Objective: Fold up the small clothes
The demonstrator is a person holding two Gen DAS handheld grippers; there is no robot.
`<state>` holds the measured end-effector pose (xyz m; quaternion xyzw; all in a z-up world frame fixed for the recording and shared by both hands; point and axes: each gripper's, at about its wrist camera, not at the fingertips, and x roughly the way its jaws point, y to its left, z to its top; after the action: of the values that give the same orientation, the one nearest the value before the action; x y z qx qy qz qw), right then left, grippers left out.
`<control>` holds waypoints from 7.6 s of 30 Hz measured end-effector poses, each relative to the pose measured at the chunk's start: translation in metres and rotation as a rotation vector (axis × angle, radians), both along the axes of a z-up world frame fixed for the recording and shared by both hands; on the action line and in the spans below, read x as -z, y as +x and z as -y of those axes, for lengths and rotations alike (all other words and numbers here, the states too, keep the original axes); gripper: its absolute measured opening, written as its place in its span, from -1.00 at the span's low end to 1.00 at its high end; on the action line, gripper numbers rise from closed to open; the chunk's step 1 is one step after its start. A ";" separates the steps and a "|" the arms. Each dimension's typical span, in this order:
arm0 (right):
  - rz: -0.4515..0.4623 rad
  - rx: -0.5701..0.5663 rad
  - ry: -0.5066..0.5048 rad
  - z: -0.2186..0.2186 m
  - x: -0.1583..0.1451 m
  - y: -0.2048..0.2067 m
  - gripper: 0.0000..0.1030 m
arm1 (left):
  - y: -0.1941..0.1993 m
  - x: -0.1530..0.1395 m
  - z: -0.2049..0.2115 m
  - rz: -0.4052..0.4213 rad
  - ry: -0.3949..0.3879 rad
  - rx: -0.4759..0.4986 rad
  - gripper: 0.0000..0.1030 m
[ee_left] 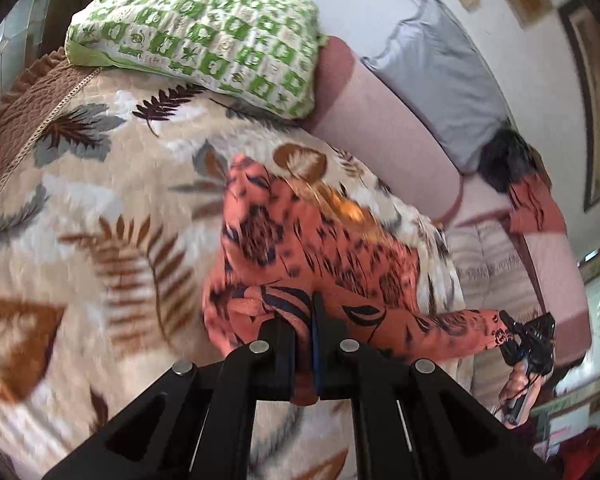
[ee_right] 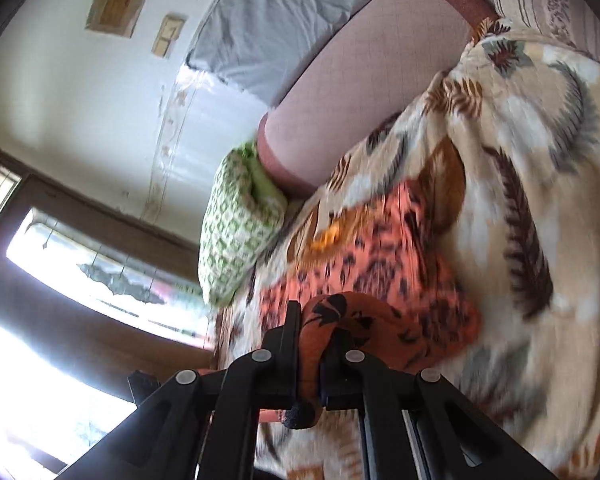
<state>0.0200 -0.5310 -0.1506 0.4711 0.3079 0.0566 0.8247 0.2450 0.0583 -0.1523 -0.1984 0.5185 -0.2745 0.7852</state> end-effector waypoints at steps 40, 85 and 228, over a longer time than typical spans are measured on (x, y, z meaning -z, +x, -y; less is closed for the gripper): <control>-0.197 -0.166 -0.316 -0.073 0.076 0.193 0.19 | 0.040 0.047 0.080 0.136 0.348 -0.279 0.37; -0.249 -0.564 -0.612 -0.321 0.112 0.375 -0.15 | 0.065 0.123 0.070 -0.004 0.478 -0.322 0.46; -0.188 0.143 0.075 -0.023 0.169 0.076 0.44 | 0.001 0.100 0.076 -0.050 0.060 -0.231 0.55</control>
<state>0.0964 -0.5080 -0.3193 0.5254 0.3472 -0.0351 0.7760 0.2456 -0.0182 -0.2526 -0.2400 0.5196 -0.1615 0.8039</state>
